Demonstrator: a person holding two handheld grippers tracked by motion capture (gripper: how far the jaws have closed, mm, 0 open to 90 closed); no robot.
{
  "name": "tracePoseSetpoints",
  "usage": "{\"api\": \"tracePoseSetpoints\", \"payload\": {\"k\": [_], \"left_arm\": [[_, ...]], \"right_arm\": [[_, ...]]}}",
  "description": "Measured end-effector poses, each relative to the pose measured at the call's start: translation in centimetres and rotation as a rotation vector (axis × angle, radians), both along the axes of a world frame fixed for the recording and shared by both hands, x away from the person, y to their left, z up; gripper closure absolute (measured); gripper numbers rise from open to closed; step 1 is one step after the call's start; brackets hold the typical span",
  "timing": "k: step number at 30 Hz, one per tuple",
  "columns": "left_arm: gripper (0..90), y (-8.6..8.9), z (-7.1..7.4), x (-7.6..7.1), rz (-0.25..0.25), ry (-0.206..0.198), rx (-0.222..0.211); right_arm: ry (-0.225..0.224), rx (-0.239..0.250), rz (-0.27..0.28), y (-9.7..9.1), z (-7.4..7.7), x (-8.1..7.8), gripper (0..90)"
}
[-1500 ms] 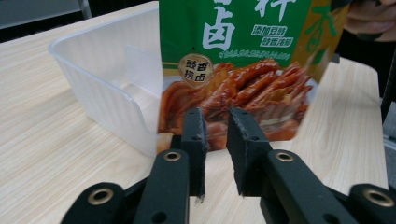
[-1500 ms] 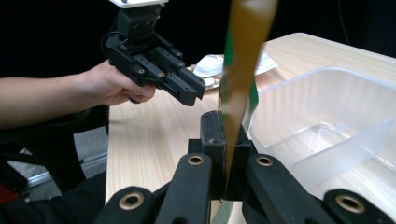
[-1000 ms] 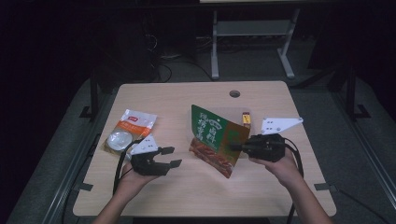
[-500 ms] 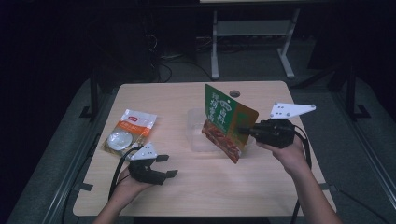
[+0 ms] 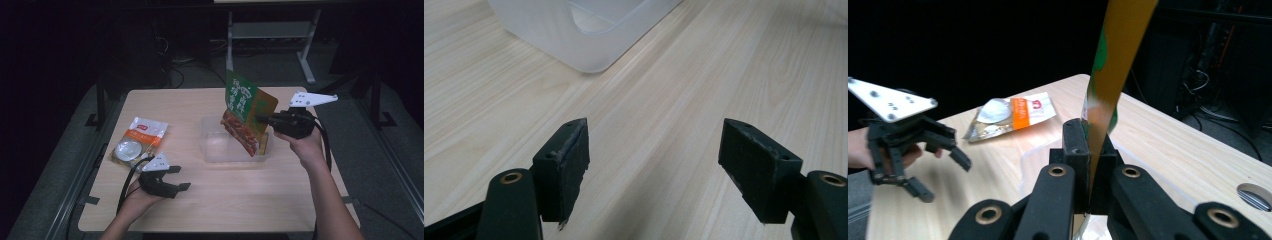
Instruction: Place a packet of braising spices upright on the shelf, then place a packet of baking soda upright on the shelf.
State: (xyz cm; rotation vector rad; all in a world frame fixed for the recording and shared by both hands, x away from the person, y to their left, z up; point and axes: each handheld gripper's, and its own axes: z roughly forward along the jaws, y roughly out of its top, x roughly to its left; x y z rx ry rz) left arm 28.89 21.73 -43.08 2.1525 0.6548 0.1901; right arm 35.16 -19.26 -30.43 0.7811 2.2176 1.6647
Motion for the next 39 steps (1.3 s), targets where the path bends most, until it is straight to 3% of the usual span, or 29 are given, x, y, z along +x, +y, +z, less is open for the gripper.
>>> {"api": "tracePoseSetpoints", "payload": {"k": [9,18,30,39], "left_arm": [[27.7,0.0,-0.1,0.1,0.008,0.002,-0.007],[27.6,-0.1,-0.1,0.0,0.001,0.004,0.000],[27.2,-0.2,-0.2,0.0,-0.001,0.010,0.002],[26.9,-0.3,-0.3,0.0,-0.002,0.008,0.003]], "right_arm": [[0.011,-0.030,-0.047,-0.3,-1.1,1.8,90.0],[0.008,-0.026,-0.067,-1.0,-1.7,2.0,90.0],[-0.011,-0.011,-0.084,-1.5,-1.4,1.7,90.0],[-0.004,-0.022,-0.094,-1.2,-2.0,2.0,90.0]]}}
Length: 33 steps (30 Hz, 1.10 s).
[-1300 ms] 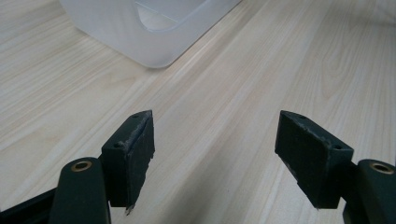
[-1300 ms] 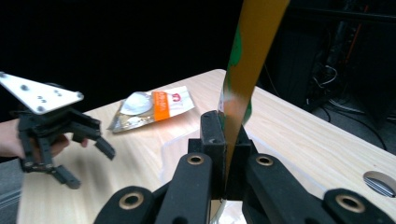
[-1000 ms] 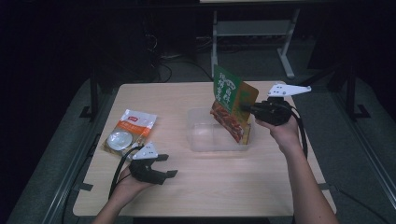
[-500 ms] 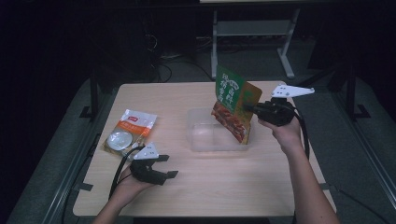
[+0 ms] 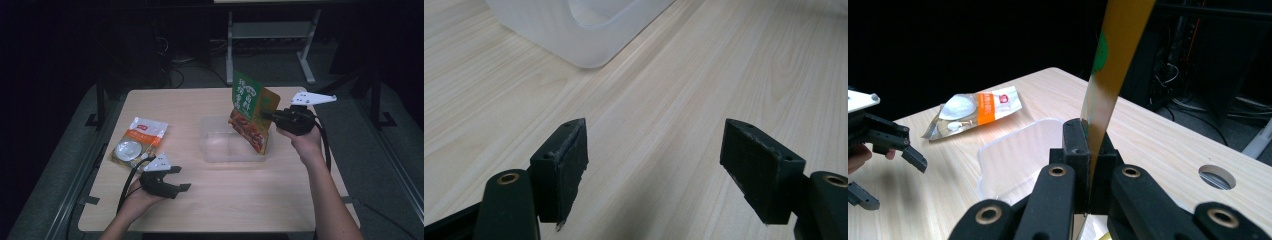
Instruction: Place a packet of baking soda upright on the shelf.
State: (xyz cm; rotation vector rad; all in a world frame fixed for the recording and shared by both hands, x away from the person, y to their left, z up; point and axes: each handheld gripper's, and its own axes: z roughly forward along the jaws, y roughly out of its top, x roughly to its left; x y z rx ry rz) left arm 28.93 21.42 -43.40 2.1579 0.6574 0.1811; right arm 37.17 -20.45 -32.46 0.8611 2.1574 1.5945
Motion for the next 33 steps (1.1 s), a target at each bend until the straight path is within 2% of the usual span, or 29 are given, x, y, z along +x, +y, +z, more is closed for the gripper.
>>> {"api": "tracePoseSetpoints", "payload": {"k": [3,7,16,25,31,33], "left_arm": [[26.9,0.0,0.0,0.1,-0.015,-0.002,0.016],[26.8,-0.1,-0.1,0.0,-0.020,0.009,0.013],[26.5,-0.6,-0.1,-0.4,-0.026,0.000,0.028],[23.9,-0.7,-0.2,-0.3,-0.038,-0.009,0.044],[22.3,-0.9,-0.3,-0.5,-0.037,0.000,0.044],[21.4,-0.9,-0.4,-0.4,-0.038,-0.001,0.048]], "right_arm": [[0.000,-0.019,-0.003,0.3,-0.2,0.2,90.0],[0.008,-0.011,-0.010,0.5,-0.6,0.4,90.0],[0.033,-0.033,-0.009,0.9,-2.2,0.7,90.0],[0.049,-0.066,0.014,1.8,-3.0,0.8,90.0],[0.051,-0.055,0.016,1.8,-3.5,0.4,90.0],[0.070,-0.044,0.020,1.5,-3.9,0.3,90.0]]}}
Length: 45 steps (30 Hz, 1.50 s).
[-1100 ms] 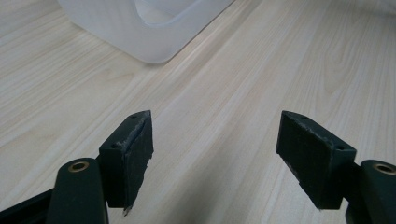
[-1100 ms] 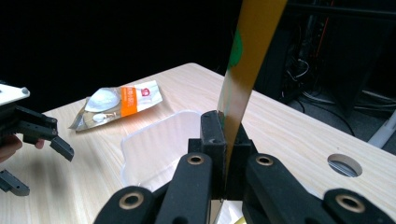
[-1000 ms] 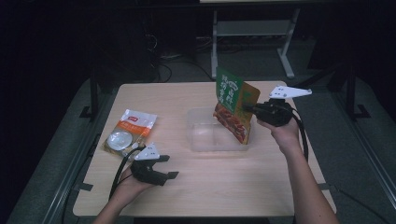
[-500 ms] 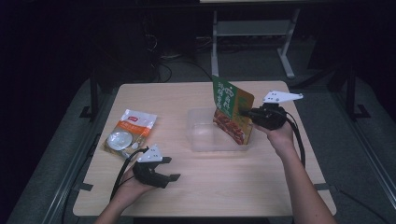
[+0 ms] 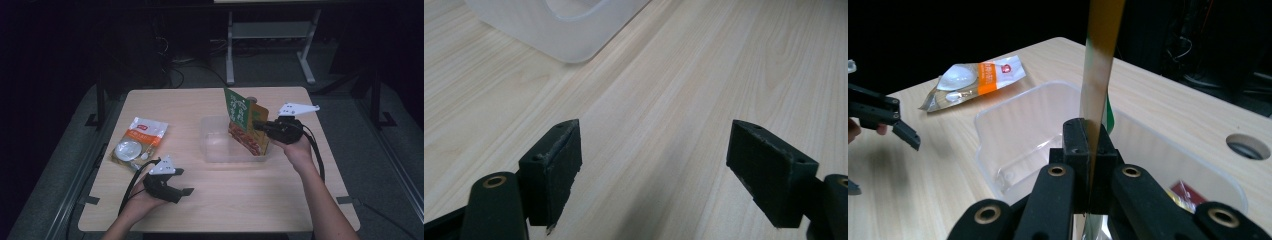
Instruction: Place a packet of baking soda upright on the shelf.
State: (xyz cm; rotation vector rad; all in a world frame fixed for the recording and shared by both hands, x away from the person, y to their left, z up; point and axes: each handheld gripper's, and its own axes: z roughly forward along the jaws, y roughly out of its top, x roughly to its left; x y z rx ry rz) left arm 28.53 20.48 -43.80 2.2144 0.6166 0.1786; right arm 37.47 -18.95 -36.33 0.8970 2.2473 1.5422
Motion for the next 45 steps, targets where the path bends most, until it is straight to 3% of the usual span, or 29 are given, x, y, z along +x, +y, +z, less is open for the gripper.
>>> {"api": "tracePoseSetpoints", "payload": {"k": [4,10,17,21,24,30,45], "left_arm": [[19.4,-0.1,-0.2,-0.1,-0.006,-0.002,0.014],[17.4,-0.2,-0.3,-0.1,-0.008,-0.004,0.019],[17.1,-0.2,-0.5,-0.1,-0.011,-0.002,0.022],[17.1,-0.1,-0.4,0.0,-0.008,-0.006,0.022],[17.1,-0.2,-0.4,0.0,-0.007,-0.006,0.021],[17.1,-0.1,-0.4,0.0,-0.007,-0.006,0.020],[17.1,0.3,-0.2,0.1,-0.006,-0.021,0.026]], "right_arm": [[0.019,-0.008,-0.004,-0.5,-0.2,-0.2,89.4],[0.003,-0.011,-0.008,-0.7,-0.3,-0.6,87.0],[0.006,-0.026,-0.006,-1.0,-0.1,-1.1,67.1],[-0.003,-0.044,-0.006,-1.1,0.5,-1.8,50.8],[0.001,-0.063,-0.009,-1.0,0.6,-2.5,44.5],[-0.002,-0.069,-0.022,-1.2,0.6,-3.1,39.2],[0.000,-0.097,0.027,0.2,0.2,-4.6,35.5]]}}
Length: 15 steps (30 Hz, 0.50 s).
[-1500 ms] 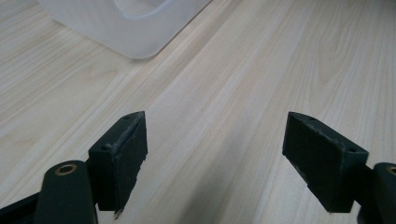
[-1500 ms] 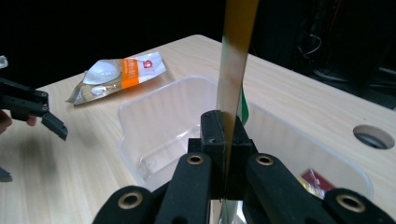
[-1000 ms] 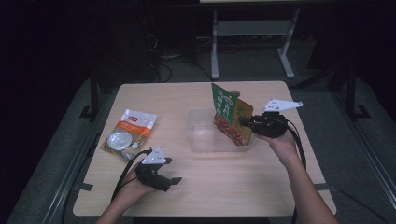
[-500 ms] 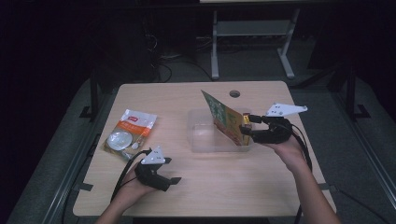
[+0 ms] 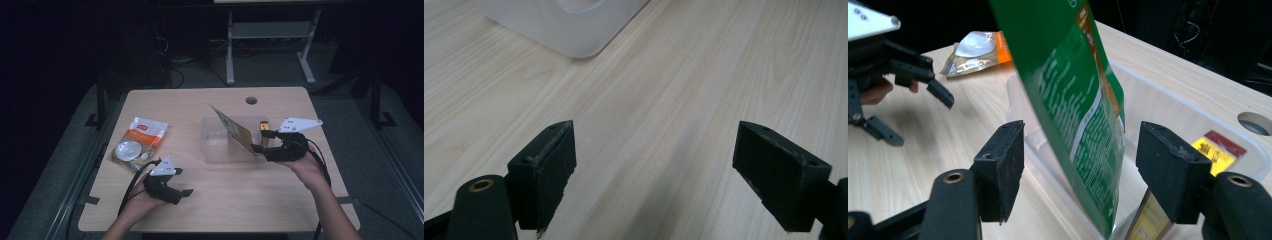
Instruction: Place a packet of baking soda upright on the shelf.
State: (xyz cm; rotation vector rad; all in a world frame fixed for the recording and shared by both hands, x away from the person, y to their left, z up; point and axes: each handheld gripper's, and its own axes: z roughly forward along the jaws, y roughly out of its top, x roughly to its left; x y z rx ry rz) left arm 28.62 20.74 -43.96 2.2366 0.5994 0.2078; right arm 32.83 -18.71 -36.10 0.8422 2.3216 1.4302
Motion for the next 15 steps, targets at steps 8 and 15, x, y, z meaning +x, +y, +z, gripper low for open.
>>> {"api": "tracePoseSetpoints", "payload": {"k": [8,15], "left_arm": [[17.3,1.3,0.4,0.5,0.047,0.004,-0.027],[17.8,3.7,1.2,1.3,0.133,-0.022,-0.027]], "right_arm": [[0.019,0.004,-0.009,-1.1,-0.9,-1.8,33.7],[0.069,-0.022,-0.021,-1.4,-3.0,-4.2,30.3]]}}
